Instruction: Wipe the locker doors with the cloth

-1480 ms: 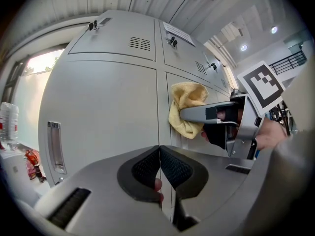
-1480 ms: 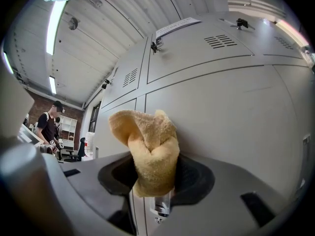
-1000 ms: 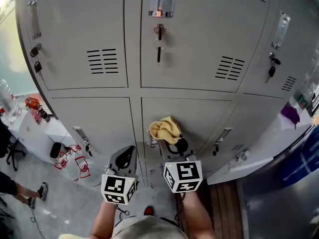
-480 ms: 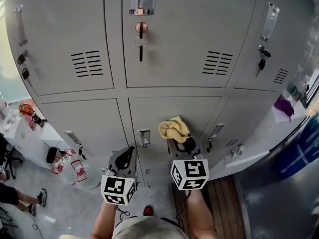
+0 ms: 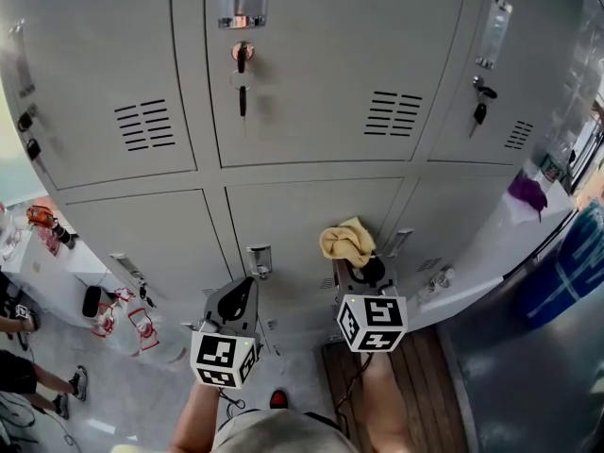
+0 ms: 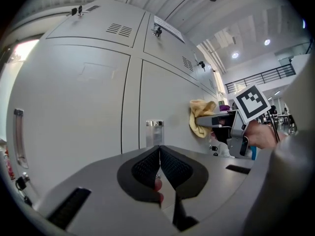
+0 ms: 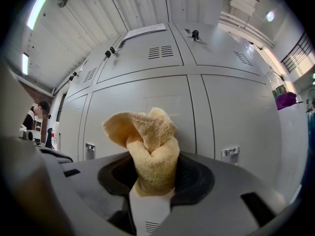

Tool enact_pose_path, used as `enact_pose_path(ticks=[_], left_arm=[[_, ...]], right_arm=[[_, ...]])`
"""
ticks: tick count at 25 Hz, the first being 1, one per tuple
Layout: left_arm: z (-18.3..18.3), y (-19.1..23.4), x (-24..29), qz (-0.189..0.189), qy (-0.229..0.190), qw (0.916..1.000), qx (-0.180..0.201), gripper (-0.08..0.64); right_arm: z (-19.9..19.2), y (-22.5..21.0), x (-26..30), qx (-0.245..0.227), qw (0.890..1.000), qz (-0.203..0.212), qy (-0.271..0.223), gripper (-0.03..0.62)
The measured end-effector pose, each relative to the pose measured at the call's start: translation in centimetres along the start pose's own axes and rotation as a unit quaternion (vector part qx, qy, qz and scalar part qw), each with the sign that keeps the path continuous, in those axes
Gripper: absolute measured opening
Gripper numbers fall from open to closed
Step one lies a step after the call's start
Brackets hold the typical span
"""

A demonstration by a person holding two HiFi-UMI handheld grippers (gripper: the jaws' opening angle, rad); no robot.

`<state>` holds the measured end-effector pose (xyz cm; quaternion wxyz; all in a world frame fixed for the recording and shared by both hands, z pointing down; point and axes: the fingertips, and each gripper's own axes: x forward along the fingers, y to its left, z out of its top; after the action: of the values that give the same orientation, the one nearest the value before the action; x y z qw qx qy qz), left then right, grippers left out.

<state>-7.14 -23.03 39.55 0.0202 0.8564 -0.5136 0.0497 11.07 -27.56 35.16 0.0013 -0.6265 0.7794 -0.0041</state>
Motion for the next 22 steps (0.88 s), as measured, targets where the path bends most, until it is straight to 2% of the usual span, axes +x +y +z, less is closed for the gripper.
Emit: enact_pose_path(ticks=[16, 22], left_arm=[[0.0, -1.0, 0.8, -0.018, 0.000, 0.9998, 0.000, 0.023], [-0.1, -0.7, 0.6, -0.017, 0.002, 0.9999, 0.001, 0.023]], right_arm=[[-0.8, -6.2, -1.2, 0.013, 0.998, -0.063, 0.010, 0.189], [-0.9, -6.7, -1.2, 0.015, 0.997, -0.070, 0.008, 0.187]])
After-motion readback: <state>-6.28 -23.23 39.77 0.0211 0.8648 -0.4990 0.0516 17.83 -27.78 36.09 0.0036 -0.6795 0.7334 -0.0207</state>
